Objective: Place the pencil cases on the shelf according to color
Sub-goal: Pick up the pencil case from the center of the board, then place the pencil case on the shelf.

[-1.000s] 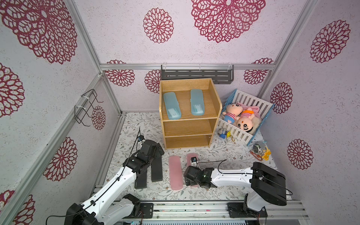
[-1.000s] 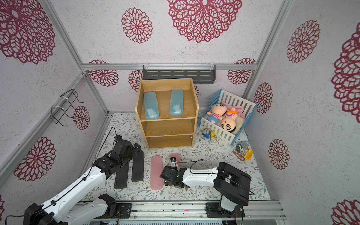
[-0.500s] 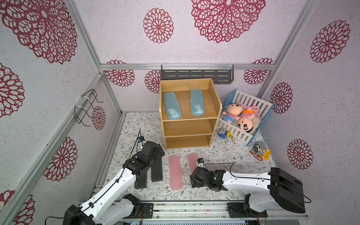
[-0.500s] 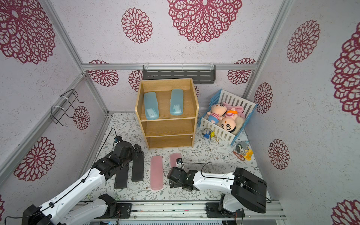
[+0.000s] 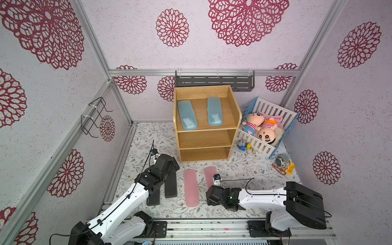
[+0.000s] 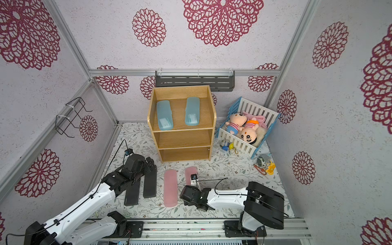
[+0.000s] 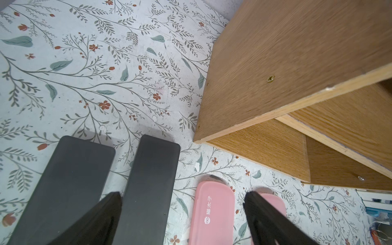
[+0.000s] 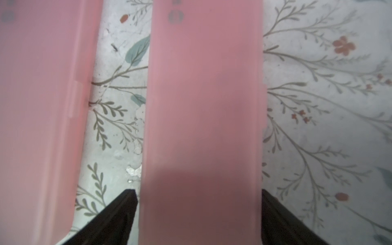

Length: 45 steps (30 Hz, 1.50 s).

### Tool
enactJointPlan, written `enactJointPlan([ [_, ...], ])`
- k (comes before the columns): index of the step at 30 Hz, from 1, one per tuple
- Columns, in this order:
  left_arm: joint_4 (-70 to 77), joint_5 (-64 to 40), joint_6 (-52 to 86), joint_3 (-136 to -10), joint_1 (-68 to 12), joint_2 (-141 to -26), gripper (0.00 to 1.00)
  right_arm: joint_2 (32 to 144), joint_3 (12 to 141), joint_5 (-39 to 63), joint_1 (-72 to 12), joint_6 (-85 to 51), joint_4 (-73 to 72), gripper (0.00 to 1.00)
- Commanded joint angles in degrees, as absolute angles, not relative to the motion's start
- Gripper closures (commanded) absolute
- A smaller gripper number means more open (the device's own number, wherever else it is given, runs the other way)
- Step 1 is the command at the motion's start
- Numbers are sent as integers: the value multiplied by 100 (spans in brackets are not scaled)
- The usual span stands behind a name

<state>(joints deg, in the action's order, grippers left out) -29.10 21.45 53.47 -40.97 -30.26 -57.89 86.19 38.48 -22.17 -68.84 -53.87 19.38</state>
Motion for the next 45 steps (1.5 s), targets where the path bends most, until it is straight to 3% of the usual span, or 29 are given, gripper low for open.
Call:
enactJointPlan([
  [1,-2992,2276,5379,-4078,-3104,-5812,3,8906,3537,-1851,-6974,-5794,1967,16],
  [5,-3089,2344,5388,-4131,-3103,-5779,3,8566,3551,-2099,-7014,-5878,2255,29],
  [14,-3156,2611,5396,-4131,-3103,-5549,3,6138,3614,-3106,-7076,-5641,2836,31],
  [20,-2970,2574,5379,-4138,-3102,-5423,3,5396,4091,-3495,-7001,-5113,2988,28],
  [29,-2684,2458,5298,-4302,-3103,-5651,3,6633,5340,-2587,-5536,-3803,2339,26],
  [40,-2665,2321,5313,-4423,-3103,-5872,3,8491,7046,-2516,-4347,-2991,2390,24],
  [45,-2674,2285,5297,-4497,-3103,-6031,3,8635,7225,-2373,-4186,-2937,2475,13],
])
